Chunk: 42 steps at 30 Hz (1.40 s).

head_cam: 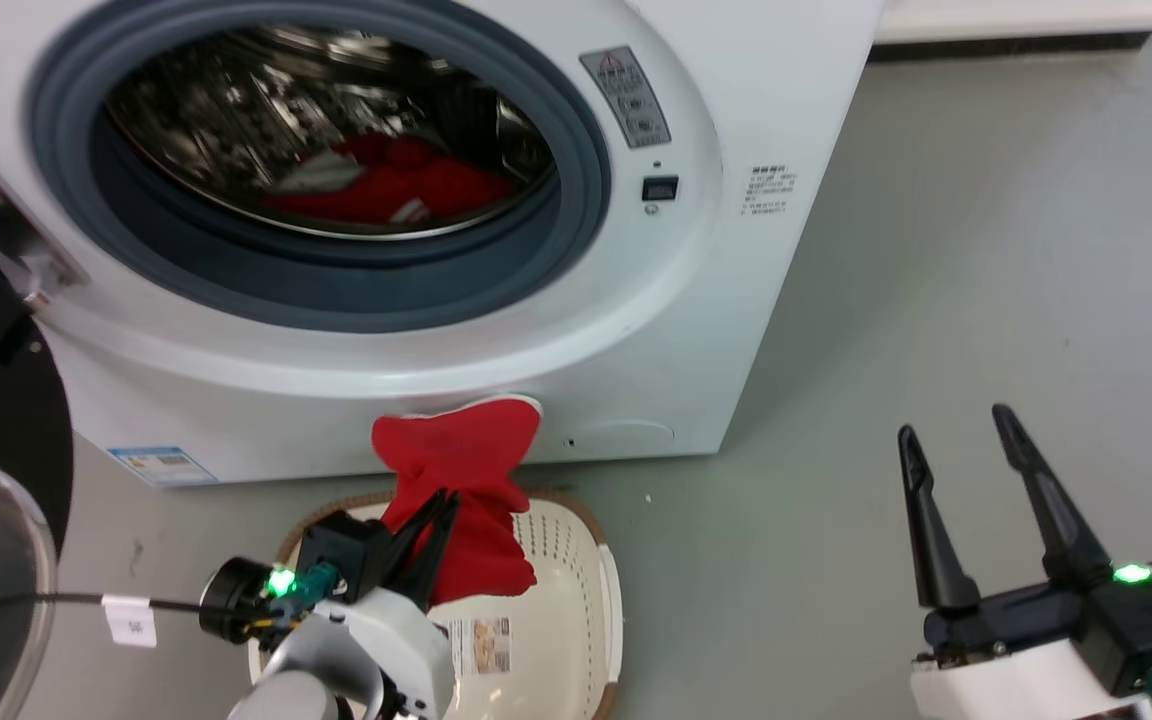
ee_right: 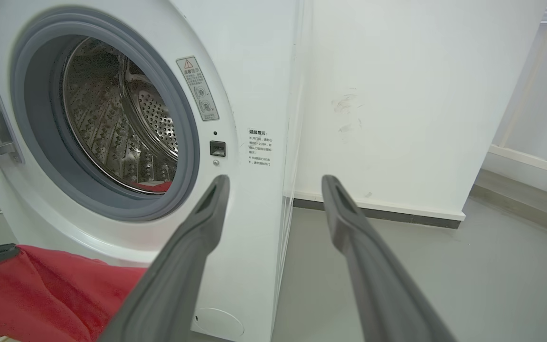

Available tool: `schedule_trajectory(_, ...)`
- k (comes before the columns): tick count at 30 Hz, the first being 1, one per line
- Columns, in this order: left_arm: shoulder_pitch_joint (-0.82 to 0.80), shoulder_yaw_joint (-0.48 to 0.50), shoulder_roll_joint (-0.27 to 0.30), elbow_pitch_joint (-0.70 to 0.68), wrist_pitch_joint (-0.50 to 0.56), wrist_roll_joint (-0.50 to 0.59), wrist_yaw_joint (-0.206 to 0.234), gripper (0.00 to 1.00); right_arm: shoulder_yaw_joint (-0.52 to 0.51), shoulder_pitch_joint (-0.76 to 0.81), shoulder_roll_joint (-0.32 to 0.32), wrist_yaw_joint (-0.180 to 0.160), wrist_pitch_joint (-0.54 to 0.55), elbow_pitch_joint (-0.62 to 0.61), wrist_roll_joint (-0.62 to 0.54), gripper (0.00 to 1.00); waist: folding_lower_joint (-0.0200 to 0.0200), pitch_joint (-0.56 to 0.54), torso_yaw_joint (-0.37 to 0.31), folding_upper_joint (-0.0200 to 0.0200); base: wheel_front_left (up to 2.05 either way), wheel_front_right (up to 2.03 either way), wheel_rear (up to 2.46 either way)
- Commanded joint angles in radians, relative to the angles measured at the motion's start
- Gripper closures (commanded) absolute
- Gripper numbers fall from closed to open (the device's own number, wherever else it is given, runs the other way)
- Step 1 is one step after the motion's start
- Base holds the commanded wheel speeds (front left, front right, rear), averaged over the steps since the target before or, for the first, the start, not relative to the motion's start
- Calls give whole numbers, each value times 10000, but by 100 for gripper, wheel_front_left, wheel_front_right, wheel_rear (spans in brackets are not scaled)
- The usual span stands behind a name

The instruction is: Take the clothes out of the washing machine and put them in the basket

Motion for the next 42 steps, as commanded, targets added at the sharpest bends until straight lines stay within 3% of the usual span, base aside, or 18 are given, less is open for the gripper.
schedule_trajectory(1,-346,-17,-83,293,-144,14,-95,100,-59,-313,21,-7,-21,-96,18,0,-1,603,-160,0,0,0,0)
schedule_trajectory(11,-1647,-22,-358,2045,-627,0,-477,100,-206,-1095,21,-7,-21,-299,110,0,-1,2141,-383,0,0,0,0)
schedule_trajectory(23,-3392,-220,-937,5167,-1236,-56,-1019,100,-377,-2020,21,-7,-21,-483,248,0,-1,3851,-575,0,0,0,0)
schedule_trajectory(42,-5158,-868,-2086,9961,-1142,-423,-1403,100,-693,-2701,21,-7,-20,-682,203,0,-1,5371,-438,0,0,0,0)
